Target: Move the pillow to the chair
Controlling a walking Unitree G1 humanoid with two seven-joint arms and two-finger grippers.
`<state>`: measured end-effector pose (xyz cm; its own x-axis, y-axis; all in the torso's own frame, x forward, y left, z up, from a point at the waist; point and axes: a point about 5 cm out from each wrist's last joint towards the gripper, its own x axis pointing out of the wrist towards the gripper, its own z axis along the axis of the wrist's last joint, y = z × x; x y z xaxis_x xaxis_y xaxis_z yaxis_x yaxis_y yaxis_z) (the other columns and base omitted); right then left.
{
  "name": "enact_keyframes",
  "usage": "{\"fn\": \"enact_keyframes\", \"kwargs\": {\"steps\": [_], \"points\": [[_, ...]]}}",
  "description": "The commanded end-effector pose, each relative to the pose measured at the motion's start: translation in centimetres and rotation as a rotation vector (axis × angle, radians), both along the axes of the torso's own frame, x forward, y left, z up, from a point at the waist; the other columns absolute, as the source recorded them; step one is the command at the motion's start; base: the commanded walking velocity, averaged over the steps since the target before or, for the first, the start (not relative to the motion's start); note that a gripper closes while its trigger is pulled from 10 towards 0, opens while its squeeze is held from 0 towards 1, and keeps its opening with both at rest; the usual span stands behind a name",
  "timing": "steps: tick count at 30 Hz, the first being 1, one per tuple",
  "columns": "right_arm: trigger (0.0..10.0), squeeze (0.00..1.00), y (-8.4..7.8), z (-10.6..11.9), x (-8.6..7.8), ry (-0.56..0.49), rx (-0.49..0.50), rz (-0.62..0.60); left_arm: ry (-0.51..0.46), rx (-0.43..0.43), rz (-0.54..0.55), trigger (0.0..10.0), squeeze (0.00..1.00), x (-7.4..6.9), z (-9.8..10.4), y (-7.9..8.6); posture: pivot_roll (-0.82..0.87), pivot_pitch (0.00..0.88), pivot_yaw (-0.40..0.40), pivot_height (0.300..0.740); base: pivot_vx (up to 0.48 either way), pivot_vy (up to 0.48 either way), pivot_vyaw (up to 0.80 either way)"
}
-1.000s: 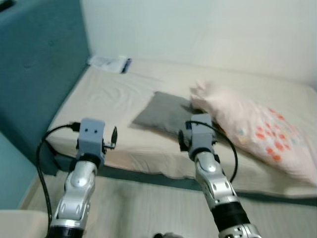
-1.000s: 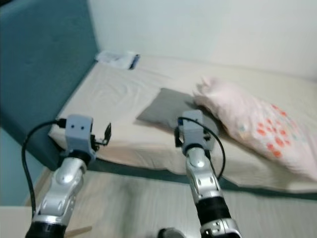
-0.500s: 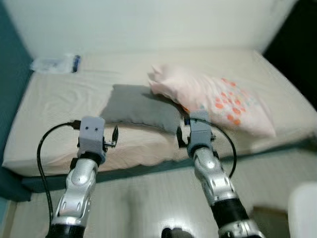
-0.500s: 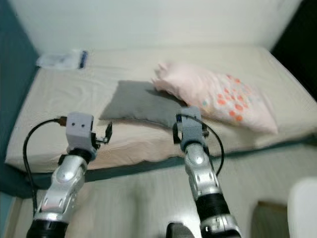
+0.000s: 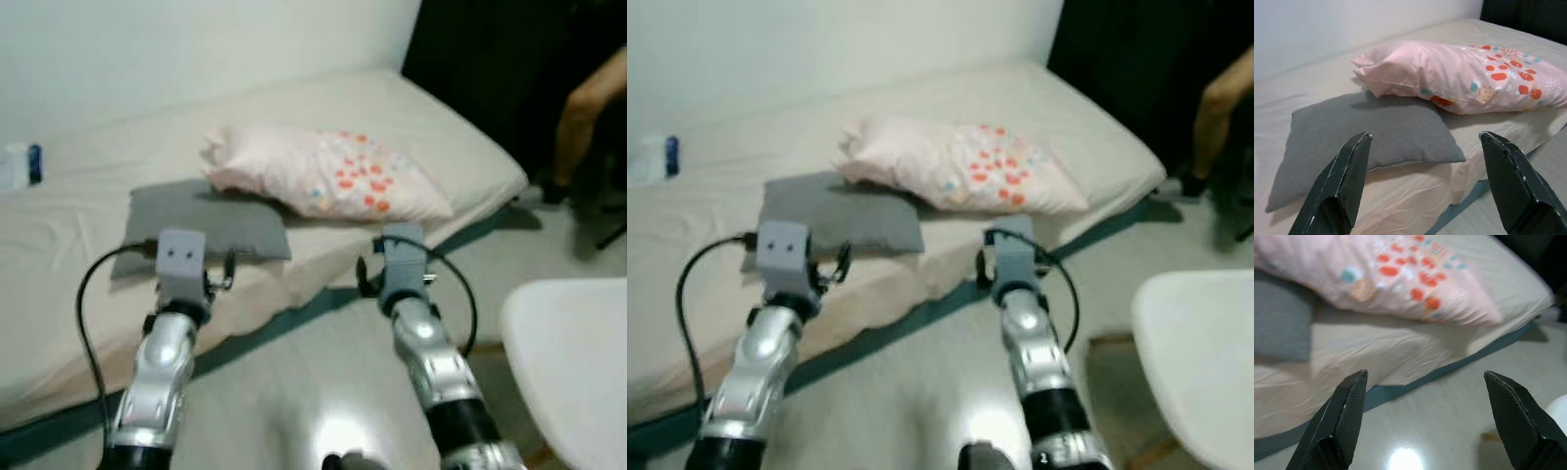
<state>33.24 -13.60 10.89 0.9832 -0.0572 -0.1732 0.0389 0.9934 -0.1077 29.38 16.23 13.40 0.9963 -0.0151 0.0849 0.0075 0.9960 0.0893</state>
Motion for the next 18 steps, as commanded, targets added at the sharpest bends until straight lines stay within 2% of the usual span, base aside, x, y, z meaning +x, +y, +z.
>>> {"fn": "enact_keyframes", "kwargs": {"steps": [1,11,18], "points": [[10.0,0.0,0.46,-0.68,-0.31,0.034,0.023,0.013,0.029,-0.007,0.009,10.0,0.0,-0.32,-0.73,0.37,0.03,0.163,-0.027,0.731,0.0,0.0,0.0],[10.0,0.0,0.73,-0.7,-0.36,0.028,-0.012,0.044,0.015,-0.035,-0.011,10.0,0.0,-0.54,-0.63,0.13,0.02,0.149,-0.032,0.731,0.0,0.0,0.0],[10.0,0.0,0.6,-0.81,-0.27,0.033,-0.018,0.042,0.015,-0.042,-0.018,10.0,0.0,-0.51,-0.72,0.07,0.02,0.132,-0.029,0.731,0.29,0.0,0.0]]}}
